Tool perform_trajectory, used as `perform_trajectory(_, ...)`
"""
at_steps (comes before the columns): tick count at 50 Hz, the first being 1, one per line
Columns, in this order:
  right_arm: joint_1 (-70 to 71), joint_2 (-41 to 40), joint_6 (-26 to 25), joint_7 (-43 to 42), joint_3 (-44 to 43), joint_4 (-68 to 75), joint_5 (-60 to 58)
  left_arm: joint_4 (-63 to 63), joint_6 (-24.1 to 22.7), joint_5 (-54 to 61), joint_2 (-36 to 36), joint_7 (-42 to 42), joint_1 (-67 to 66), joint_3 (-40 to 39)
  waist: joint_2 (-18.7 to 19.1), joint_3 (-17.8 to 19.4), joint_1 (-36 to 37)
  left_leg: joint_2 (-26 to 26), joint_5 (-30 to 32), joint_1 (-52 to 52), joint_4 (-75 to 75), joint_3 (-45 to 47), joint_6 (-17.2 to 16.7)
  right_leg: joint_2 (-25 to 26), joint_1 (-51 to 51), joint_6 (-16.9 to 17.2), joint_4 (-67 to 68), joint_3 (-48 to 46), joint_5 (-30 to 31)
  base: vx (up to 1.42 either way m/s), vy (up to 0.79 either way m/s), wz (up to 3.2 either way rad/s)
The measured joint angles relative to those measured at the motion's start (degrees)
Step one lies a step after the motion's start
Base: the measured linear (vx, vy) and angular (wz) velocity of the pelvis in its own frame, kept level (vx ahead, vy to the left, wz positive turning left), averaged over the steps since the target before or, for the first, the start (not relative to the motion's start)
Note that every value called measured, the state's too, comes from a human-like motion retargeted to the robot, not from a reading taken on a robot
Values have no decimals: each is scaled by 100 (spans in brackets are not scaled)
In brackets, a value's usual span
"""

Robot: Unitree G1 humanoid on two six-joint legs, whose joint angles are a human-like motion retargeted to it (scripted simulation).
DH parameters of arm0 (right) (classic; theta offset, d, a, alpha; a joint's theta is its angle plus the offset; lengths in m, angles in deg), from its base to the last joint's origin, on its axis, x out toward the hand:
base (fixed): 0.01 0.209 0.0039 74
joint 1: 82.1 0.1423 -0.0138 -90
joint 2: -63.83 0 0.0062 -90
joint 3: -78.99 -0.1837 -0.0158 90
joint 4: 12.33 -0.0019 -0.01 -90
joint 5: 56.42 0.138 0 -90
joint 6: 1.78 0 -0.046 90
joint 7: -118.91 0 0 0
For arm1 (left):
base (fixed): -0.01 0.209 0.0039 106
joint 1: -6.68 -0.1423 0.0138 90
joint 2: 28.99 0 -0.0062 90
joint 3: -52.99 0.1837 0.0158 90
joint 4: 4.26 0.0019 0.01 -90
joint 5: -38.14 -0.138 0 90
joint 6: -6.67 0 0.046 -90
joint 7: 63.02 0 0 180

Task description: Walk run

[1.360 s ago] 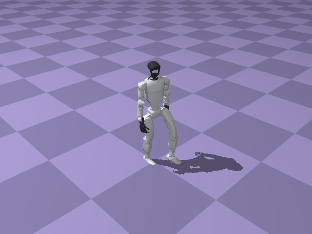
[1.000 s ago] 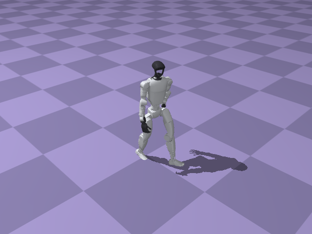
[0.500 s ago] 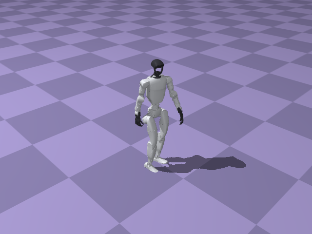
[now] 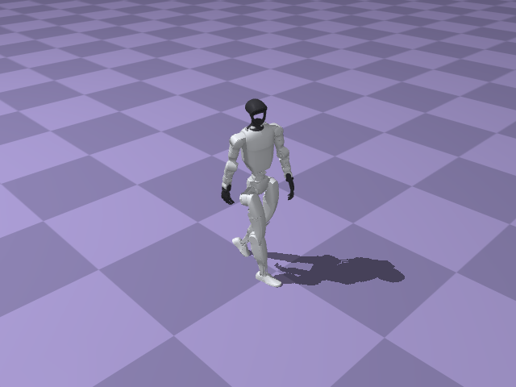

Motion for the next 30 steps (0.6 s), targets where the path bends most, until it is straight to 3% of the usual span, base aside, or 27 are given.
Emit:
perform_trajectory(2, 388, 15, 58, 94, 214, 0, 10, 231, 79, -26, -28, -124, -141, -57, -119, -59, -57, 107, 481, -313, 882, 225, -246, -15, 165, -209, 7, 55, -136, 71, -36, -20)
perform_trajectory(5, 1005, 24, 161, 200, 553, 0, -36, 540, 209, -246, -82, -390, -331, -55, -257, -146, -225, 185, 634, -933, 2027, 62, -165, -84, 419, -384, 47, -29, -414, 52, -28, 26)
perform_trajectory(10, 2018, -75, 172, 477, 641, -479, -572, 717, 517, -865, 33, -533, -700, -256, -387, -170, -114, 477, -741, -1995, 2574, 102, 684, 16, 781, -561, 56, 97, -699, 52, -23, -26)
perform_trajectory(14, 2489, -212, 558, 665, 677, -1236, -568, 673, 650, -1095, 231, -457, -1114, -474, -479, -122, 279, 443, -1364, -2662, 1789, -6, 974, 163, 1047, -663, 112, 398, -914, 54, -15, -78)
perform_trajectory(25, 2855, -306, 1341, 858, 824, -2549, 58, 780, 848, -1095, 532, -13, -1900, -999, -583, -92, 839, 290, -1838, -3445, -1846, 290, 1747, 411, 1808, -804, 214, 625, -1543, 60, -6, -29)
perform_trajectory(30, 2572, -341, 1347, 696, 761, -2377, -194, 830, 911, -1027, 515, 27, -2001, -1128, -692, -183, 1039, 271, -1631, -3329, -1748, 536, 1988, 377, 2097, -644, 439, 586, -1466, 72, -1, -32)
